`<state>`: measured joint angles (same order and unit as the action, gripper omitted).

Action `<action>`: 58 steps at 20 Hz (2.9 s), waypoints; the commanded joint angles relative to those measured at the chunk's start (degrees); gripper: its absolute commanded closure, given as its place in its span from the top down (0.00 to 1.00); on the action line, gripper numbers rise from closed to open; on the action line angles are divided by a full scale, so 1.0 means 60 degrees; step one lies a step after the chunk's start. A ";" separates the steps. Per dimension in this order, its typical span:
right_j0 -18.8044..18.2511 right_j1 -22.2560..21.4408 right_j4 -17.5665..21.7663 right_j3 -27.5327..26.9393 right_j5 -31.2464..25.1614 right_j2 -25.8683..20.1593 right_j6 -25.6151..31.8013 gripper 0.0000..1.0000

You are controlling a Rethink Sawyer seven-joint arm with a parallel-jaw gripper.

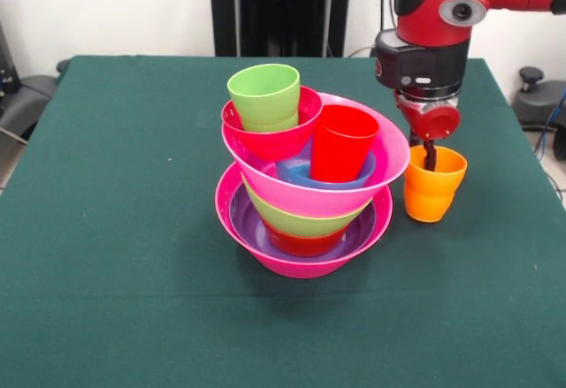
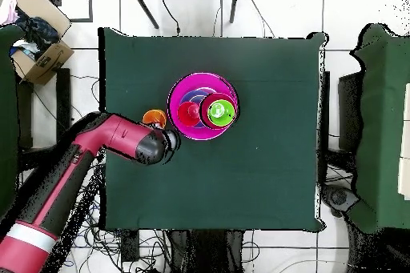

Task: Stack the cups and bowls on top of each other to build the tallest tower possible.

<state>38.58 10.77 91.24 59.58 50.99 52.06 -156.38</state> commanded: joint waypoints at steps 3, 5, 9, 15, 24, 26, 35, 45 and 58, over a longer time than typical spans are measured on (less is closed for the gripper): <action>-0.0272 0.0140 -0.0773 -0.0050 -0.0985 -0.1775 0.1284 1.00; -0.0193 0.0276 -0.0611 -0.0138 -0.0806 -0.1642 0.1096 1.00; -0.0091 0.0321 -0.0624 -0.0176 -0.0997 -0.1548 0.1520 0.00; -0.0145 0.0150 -0.0541 0.0004 -0.0547 -0.1550 0.0762 0.00; 0.0214 -0.1356 -0.0136 0.1266 0.1303 -0.1407 0.1057 0.00; 0.0333 -0.1781 -0.0013 0.1501 0.1871 -0.1336 0.0765 0.00; 0.0944 -0.3301 0.0476 0.1968 0.3610 -0.0689 -0.0407 0.00; 0.0475 -0.4254 0.1140 0.1048 0.4325 0.0076 0.0529 0.00; -0.1388 -0.4500 0.0869 -0.0066 0.4204 -0.0122 -0.0862 0.00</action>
<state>34.88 -16.37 96.83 63.50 76.43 58.02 -156.38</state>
